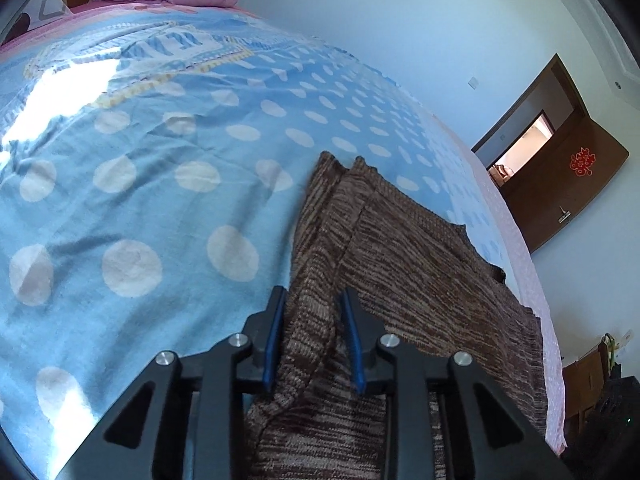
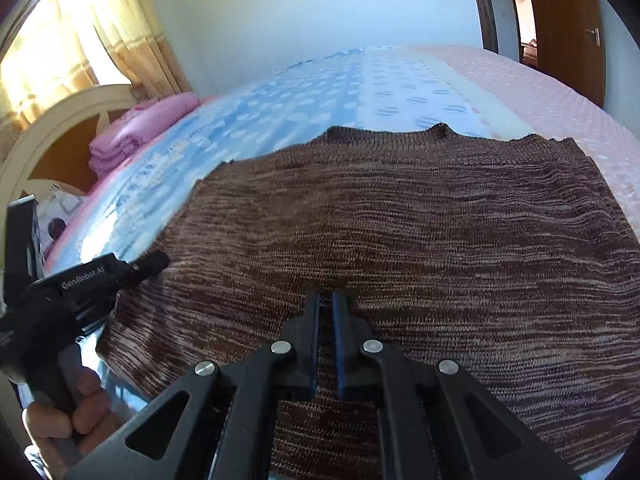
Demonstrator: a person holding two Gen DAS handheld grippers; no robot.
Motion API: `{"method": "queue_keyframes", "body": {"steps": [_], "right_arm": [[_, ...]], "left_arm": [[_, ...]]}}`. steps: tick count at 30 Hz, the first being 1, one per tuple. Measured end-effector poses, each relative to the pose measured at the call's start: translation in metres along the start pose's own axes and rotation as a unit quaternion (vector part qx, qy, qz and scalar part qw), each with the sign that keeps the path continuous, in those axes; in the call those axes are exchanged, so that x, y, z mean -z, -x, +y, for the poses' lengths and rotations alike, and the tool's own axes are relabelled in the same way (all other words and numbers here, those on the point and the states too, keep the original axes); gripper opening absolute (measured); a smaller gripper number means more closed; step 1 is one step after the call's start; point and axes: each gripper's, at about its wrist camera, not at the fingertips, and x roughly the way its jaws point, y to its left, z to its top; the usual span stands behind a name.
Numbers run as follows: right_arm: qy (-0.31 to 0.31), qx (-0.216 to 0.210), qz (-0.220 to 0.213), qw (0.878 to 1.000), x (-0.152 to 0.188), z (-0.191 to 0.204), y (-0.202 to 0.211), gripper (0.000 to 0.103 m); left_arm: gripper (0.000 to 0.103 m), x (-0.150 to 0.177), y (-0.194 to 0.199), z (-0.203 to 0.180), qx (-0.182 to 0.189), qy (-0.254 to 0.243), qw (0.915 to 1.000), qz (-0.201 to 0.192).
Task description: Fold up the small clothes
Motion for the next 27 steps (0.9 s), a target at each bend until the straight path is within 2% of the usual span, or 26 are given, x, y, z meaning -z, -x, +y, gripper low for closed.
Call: {"method": "queue_keyframes", "body": {"steps": [3,4,9,13,14,16,19,24,27], "right_arm": [[-0.012,-0.010,0.001,1.000,0.002,-0.004,-0.002,0.004],[-0.011,-0.009,0.000,1.000,0.002,-0.003,-0.003,0.004],[-0.014,-0.013,-0.003,1.000,0.004,-0.004,-0.004,0.004],[-0.044,-0.043,-0.005,0.998,0.004,-0.018,-0.002,0.004],[-0.049,-0.049,-0.005,0.998,0.004,-0.019,-0.003,0.004],[-0.058,-0.060,-0.004,0.997,0.004,-0.023,-0.004,0.004],[-0.064,-0.066,-0.004,0.996,0.004,-0.025,-0.004,0.004],[-0.066,-0.069,-0.003,0.995,0.005,-0.025,-0.004,0.005],[-0.079,-0.085,0.003,0.993,0.004,-0.030,-0.004,0.007]], "left_arm": [[0.024,0.000,0.001,-0.010,-0.017,-0.020,0.9996,-0.004],[0.016,0.001,0.003,-0.014,-0.019,-0.030,0.9993,-0.010],[0.014,0.004,0.018,-0.049,0.005,-0.088,0.9953,-0.041],[0.014,0.022,0.024,-0.096,0.022,-0.193,0.9790,-0.062],[0.014,0.030,0.021,-0.107,0.032,-0.220,0.9735,-0.056],[0.014,0.043,0.011,-0.115,0.035,-0.243,0.9686,-0.040],[0.014,0.048,-0.004,-0.119,0.024,-0.251,0.9676,-0.009],[0.014,0.049,-0.008,-0.120,0.022,-0.253,0.9673,-0.003],[0.014,0.049,-0.008,-0.118,0.031,-0.247,0.9686,-0.001]]}}
